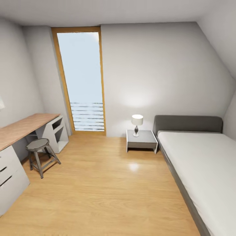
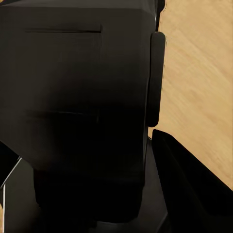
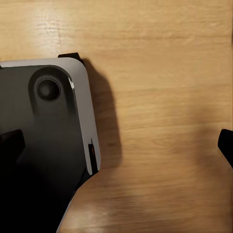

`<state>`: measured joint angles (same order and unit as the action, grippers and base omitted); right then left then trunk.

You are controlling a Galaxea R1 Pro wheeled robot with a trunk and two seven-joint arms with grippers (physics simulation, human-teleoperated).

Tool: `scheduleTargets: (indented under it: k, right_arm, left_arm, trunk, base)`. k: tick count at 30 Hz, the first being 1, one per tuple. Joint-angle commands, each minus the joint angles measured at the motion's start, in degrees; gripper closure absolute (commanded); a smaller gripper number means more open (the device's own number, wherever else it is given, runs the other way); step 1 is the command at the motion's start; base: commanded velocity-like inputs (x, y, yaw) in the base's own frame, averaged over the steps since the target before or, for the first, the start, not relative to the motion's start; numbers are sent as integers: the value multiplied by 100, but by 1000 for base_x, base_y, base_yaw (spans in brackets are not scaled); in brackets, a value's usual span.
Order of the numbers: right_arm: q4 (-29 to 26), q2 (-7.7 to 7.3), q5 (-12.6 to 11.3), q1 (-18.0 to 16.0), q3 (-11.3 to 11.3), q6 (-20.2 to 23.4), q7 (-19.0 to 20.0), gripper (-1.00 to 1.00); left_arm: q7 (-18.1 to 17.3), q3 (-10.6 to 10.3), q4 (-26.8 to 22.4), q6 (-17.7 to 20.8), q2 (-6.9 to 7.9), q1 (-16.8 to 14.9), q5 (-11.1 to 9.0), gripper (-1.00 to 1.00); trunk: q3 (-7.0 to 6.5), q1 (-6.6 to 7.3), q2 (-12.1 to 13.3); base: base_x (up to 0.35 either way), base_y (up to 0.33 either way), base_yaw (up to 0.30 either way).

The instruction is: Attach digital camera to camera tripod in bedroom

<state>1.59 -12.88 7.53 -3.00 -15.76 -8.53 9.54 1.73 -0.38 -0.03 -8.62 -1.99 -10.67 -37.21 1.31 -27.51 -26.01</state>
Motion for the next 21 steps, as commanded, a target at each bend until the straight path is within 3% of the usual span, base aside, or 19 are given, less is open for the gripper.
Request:
scheduleTargets:
  k: [1,21]
  right_arm:
    - [17,-4,60,-8,-50,-35,13,-100]
    - [17,-4,64,-8,-42,-35,13,-100]
  left_arm:
    - [12,-6,3,-17,-3,-6,7,100]
    - [12,-6,-5,-56,-3,-6,8,100]
  trunk:
    - [13,-3,-12]
    - [13,-3,-12]
  base:
    - [0,0,280]
    - [0,0,280]
